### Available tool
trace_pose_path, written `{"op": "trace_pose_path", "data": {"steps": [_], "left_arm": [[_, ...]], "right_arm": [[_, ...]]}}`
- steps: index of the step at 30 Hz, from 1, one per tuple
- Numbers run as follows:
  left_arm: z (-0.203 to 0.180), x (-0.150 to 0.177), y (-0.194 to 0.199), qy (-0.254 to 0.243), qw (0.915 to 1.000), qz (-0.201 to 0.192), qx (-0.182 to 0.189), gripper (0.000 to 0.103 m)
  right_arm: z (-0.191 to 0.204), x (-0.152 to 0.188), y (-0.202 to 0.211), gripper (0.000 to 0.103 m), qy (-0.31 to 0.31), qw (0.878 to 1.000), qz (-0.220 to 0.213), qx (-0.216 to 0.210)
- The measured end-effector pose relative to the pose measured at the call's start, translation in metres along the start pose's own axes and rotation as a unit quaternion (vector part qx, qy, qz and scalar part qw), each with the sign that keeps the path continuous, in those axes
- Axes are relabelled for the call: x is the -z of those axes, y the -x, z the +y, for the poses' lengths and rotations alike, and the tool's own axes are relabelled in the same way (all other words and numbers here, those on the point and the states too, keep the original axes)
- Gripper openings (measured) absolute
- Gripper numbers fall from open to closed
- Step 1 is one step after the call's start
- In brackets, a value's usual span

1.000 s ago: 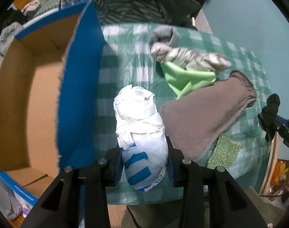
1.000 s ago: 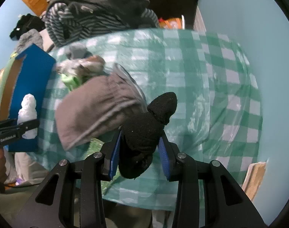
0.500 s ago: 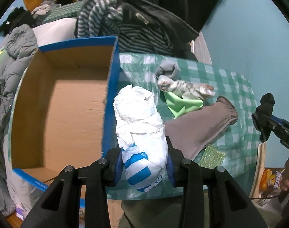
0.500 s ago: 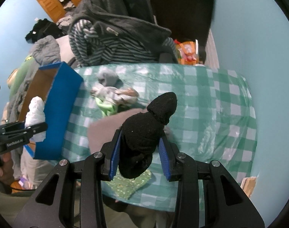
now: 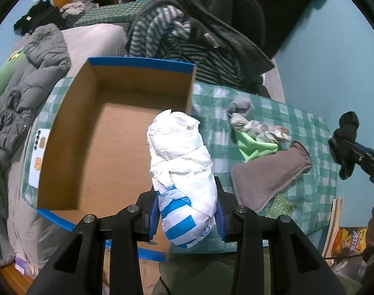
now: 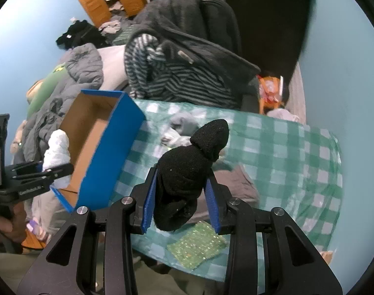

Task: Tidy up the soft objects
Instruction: 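Lift the white sock with the left tool while the right tool lifts the black sock, then drop the white sock into the box with the left tool while the right tool drops the black sock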

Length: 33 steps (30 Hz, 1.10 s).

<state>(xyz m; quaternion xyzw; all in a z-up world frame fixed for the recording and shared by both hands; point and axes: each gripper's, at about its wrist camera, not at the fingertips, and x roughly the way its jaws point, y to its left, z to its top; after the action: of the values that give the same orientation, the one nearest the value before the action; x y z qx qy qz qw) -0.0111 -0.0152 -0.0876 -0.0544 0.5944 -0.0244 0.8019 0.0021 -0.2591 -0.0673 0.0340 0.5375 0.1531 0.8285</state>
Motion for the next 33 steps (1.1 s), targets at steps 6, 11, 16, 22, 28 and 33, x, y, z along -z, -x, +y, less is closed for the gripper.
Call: {"op": "trace_pose_path", "data": {"steps": [6,11,16,22,28,33], "left_arm": [[0.025,-0.001,-0.004,0.023,0.9997,0.003,-0.009,0.037],[0.043,-0.004,-0.018,0.030,0.9992,0.016,-0.019,0.037],[0.060,-0.006,-0.033,0.037,0.9985,0.030,-0.028,0.037],[0.077,-0.008,-0.052,0.043,0.9971,0.051,-0.037,0.039],[0.089,-0.007,-0.067,0.040,0.9962,0.062,-0.047,0.040],[0.097,-0.006,-0.078,0.035,0.9951,0.077,-0.051,0.041]], "right_arm": [[0.026,-0.014,-0.004,0.036,0.022,1.000,-0.006,-0.013],[0.045,-0.022,-0.010,0.036,0.036,0.999,-0.007,-0.021],[0.065,-0.027,-0.017,0.036,0.050,0.998,-0.003,-0.027],[0.089,-0.031,-0.026,0.036,0.064,0.997,0.004,-0.036],[0.110,-0.036,-0.040,0.036,0.074,0.996,0.014,-0.049],[0.133,-0.040,-0.054,0.036,0.085,0.994,0.024,-0.059]]}}
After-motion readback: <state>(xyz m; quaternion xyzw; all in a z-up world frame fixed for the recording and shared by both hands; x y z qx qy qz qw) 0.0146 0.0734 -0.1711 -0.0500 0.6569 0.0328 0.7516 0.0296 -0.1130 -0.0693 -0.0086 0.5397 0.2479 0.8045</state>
